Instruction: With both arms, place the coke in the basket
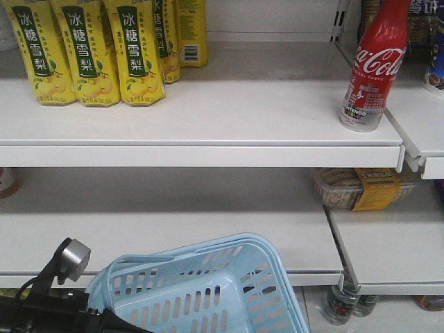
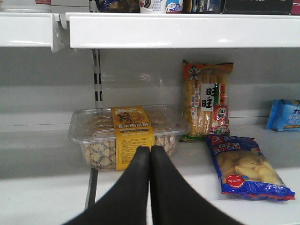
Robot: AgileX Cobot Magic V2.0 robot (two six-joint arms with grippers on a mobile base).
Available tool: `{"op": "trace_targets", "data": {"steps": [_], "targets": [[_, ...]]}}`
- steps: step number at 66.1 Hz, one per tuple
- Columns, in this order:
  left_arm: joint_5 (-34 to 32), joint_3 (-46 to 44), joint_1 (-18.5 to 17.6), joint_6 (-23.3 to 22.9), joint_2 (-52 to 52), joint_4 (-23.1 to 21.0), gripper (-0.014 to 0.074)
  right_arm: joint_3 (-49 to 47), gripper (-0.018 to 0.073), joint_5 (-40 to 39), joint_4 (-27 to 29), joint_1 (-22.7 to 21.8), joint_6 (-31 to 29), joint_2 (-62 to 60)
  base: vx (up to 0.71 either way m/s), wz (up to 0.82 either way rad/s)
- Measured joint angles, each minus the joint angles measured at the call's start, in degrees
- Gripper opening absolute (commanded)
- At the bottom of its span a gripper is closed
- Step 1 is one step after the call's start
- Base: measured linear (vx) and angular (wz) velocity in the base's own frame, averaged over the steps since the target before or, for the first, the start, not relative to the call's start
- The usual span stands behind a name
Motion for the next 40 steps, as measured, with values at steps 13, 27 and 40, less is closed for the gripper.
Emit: {"op": "trace_targets", "data": {"steps": [13, 27, 40], "targets": [[0.0, 0.0, 0.0, 0.0, 0.0, 0.0, -0.0006, 0.0, -0.001, 0.0, 0.0, 0.0, 0.0, 0.0, 0.0, 0.0], [0.0, 0.0, 0.0, 0.0, 0.0, 0.0, -0.0006, 0.0, -0.001, 0.0, 0.0, 0.0, 0.0, 0.0, 0.0, 0.0], [0.0, 0.0, 0.0, 0.0, 0.0, 0.0, -0.0006, 0.0, -0.001, 0.0, 0.0, 0.0, 0.0, 0.0, 0.0, 0.0]]}}
